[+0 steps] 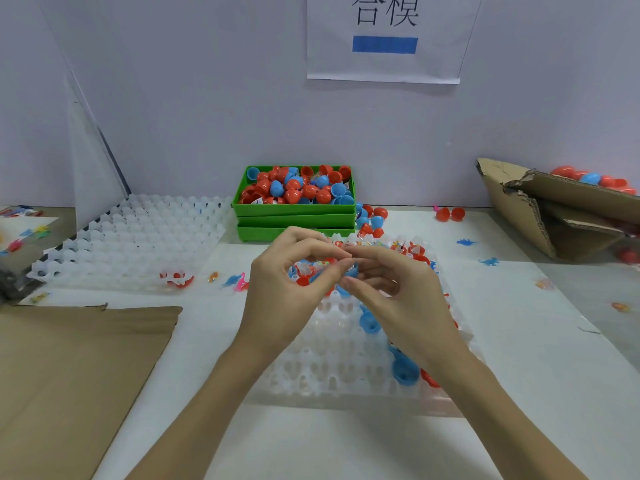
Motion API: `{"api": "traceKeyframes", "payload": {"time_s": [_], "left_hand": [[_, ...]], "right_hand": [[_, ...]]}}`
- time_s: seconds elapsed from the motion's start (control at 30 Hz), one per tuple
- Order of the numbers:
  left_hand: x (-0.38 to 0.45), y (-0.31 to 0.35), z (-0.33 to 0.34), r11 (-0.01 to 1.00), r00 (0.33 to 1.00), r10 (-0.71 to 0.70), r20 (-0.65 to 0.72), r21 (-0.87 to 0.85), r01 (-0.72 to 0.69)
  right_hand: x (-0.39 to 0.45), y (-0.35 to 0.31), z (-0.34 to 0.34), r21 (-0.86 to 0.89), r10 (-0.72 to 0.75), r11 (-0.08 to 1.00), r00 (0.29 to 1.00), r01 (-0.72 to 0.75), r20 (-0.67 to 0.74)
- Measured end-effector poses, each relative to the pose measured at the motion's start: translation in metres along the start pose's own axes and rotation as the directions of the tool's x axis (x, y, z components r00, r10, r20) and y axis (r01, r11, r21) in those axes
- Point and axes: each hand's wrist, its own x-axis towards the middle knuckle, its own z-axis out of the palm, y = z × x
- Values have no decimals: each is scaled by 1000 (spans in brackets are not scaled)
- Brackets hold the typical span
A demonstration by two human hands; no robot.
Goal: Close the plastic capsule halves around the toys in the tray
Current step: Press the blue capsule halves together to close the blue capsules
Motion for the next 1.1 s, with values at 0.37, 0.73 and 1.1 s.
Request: {"api": "traceKeyframes", "payload": {"time_s": [0.37, 0.73, 1.1], "left_hand": [[3, 1, -3, 947, 959, -231, 165, -189, 261], [0, -5, 0, 996, 977, 14, 213, 88, -34], [2, 2, -4, 965, 935, -150, 321, -158, 209]], "right_hand": [[2, -6, 2, -203, -87, 976, 995, 78, -37], [2, 1, 1, -280, -185, 943, 983, 183, 18], [3, -1, -2, -224, -132, 967, 991, 120, -37]]}}
